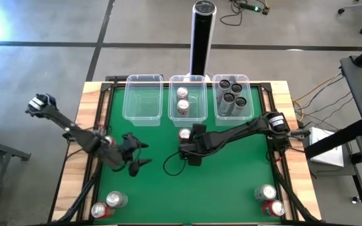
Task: Sort soda cans
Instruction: Put the top middle orange soda can into the top left transparent bin
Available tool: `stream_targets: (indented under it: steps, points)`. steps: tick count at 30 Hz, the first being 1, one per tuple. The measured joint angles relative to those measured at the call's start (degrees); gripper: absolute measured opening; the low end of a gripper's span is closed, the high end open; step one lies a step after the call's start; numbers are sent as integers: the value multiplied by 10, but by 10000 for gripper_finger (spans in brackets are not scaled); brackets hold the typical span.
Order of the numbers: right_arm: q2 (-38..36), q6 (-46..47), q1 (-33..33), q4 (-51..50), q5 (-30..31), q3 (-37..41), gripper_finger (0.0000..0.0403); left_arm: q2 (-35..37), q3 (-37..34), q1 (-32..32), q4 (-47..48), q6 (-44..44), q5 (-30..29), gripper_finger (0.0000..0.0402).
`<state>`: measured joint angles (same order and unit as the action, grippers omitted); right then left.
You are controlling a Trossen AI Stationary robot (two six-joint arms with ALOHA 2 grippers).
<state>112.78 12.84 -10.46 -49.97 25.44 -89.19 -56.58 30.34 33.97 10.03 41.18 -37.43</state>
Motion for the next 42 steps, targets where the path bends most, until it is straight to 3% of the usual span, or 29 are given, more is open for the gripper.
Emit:
stream_targets:
  steps: [4,8,14,19,25,33,42]
  points:
    - [-4,0,0,6,-10,0,363,-71,-77,-55,-168,-30,-7,327]
    - [-4,0,0,8,-15,0,363,-159,-111,-131,-312,-70,-1,327]
    - [-5,-34,4,17,-30,12,363,-307,-97,-225,-513,-154,138,327]
    - [-5,-74,6,36,-50,16,363,-400,-36,-241,-515,-163,194,327]
    - [-6,-91,6,53,-73,18,363,-453,16,-240,-492,-125,165,327]
    - [-4,-116,11,61,-79,21,363,-421,-12,-239,-475,-105,144,327]
    - [-4,-151,29,105,-84,23,363,-372,-11,-237,-427,-153,129,327]
